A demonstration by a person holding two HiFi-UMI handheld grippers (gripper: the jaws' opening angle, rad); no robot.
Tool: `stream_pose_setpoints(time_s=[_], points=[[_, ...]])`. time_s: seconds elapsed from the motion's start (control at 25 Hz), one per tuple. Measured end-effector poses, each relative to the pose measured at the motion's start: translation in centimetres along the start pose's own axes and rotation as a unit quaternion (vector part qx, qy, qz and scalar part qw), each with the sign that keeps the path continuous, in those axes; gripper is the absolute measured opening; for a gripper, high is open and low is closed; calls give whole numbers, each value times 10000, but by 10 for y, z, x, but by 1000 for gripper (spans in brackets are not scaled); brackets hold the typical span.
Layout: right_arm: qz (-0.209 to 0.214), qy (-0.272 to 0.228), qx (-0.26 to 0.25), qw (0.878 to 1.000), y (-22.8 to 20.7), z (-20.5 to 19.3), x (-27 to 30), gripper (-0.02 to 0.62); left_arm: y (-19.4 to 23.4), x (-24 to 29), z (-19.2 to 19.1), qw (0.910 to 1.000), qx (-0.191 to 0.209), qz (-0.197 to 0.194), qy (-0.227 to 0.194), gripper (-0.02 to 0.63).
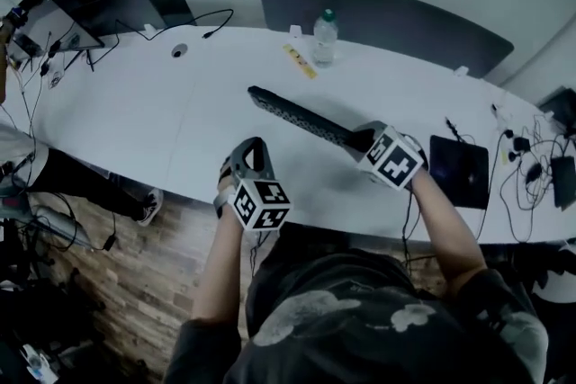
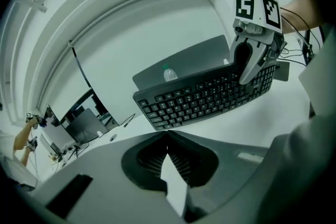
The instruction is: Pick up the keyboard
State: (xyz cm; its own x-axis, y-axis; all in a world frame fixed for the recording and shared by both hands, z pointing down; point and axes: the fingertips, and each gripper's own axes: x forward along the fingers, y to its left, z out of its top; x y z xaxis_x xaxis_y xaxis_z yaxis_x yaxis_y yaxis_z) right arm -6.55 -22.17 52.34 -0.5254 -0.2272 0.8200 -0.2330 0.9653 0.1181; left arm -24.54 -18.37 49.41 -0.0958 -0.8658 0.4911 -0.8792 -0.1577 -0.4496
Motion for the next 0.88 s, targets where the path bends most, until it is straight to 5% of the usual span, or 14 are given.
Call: stream_pose_setpoints(time_s=[0.28,0.68,0.88], points=[[338,-965,61,9947,16,4,-45,67,-36,-52,10,9974,-487,495,213,2],[998,-1450,-140,9843,62,-22,-89,67,-106,-131,-11,9847,-1283,1052,538,2],[1448,-1753,335,9732,85,-30,-101,67,-126,-165,-25,9776,-1575,1234,655,2]])
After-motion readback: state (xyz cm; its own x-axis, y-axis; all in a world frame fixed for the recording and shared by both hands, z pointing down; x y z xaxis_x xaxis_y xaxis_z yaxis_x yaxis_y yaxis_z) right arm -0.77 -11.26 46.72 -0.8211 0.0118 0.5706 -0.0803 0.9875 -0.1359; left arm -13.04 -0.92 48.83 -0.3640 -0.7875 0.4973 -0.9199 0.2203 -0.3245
